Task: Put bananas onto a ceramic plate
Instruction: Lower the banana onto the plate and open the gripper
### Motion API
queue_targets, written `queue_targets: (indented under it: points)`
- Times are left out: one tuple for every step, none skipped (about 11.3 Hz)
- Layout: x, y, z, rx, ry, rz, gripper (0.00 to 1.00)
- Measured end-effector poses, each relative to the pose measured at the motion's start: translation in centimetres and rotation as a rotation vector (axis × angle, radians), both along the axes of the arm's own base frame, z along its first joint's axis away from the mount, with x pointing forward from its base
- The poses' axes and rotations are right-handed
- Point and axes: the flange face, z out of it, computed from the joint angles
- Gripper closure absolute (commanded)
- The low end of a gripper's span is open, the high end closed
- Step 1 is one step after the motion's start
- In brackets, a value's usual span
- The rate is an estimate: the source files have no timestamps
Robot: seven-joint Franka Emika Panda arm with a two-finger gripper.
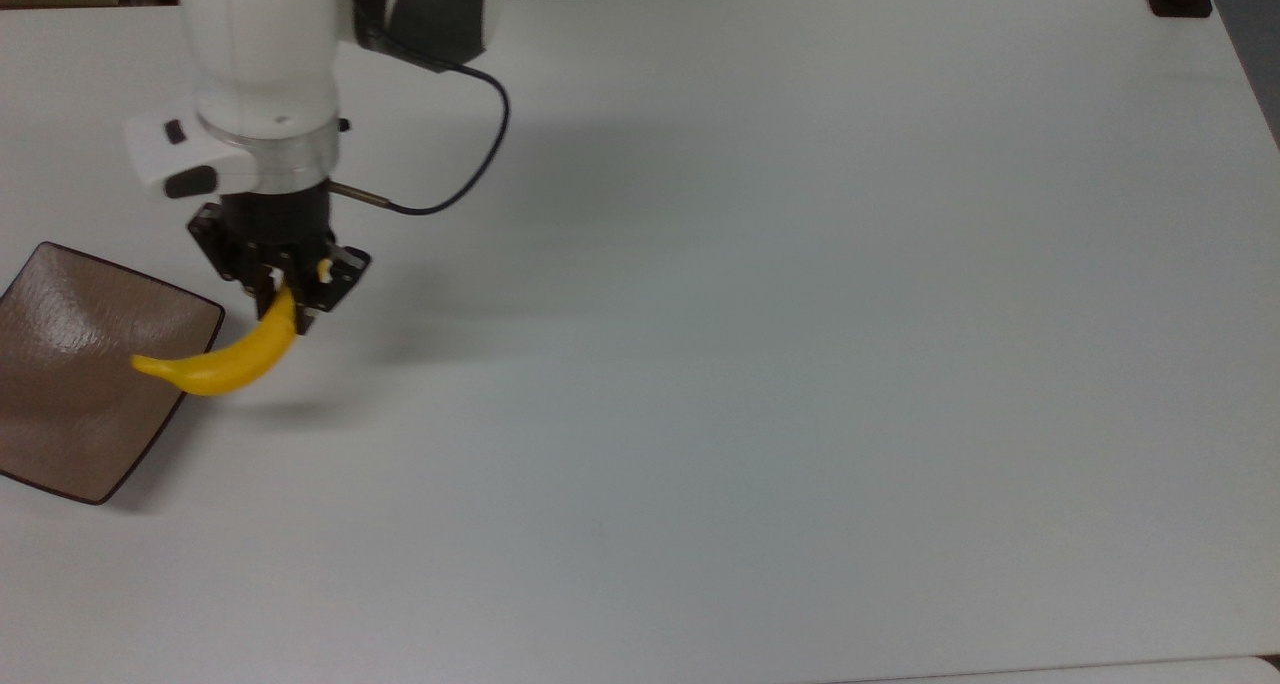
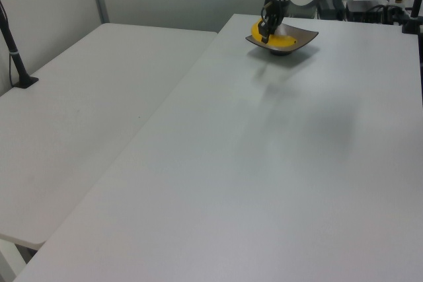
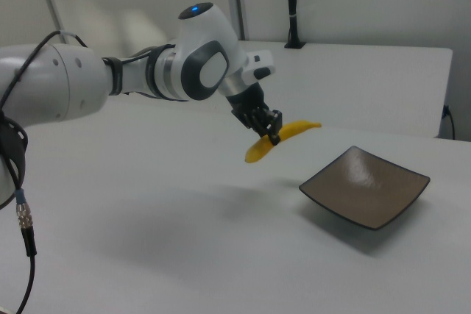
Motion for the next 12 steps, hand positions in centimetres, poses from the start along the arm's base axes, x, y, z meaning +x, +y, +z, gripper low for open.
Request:
queue_targets:
  points:
    - [-0.2, -1.4, 0.0, -0.008, 0.003, -0.007, 0.98]
    - [-0.5, -3.1, 0.0, -0.016, 0.007, -0.017, 0.97]
    - [-0.8, -4.3, 0.1, -0.02, 0.009, -0.025, 0.97]
    - [-1.0, -5.5, 0.1, -0.027, 0.008, -0.032, 0.97]
    - [-1.3, -6.9, 0.3, -0.035, 0.001, -0.044, 0.97]
    - [-1.5, -8.3, 0.4, -0.044, -0.011, -0.052, 0.96]
    - [-1.7, -10.4, 0.0, -0.054, -0.033, -0.069, 0.85]
    - [-1.6, -12.2, -0.7, -0.066, -0.075, -0.081, 0.23]
    - [-1.4, -13.9, -1.5, -0.079, -0.122, -0.09, 0.0]
    - [-1.4, -15.0, -2.1, -0.087, -0.146, -0.097, 0.0]
    - [-1.4, -15.3, -2.2, -0.089, -0.154, -0.101, 0.0]
    - [-1.3, -15.1, -2.1, -0.086, -0.158, -0.099, 0.0]
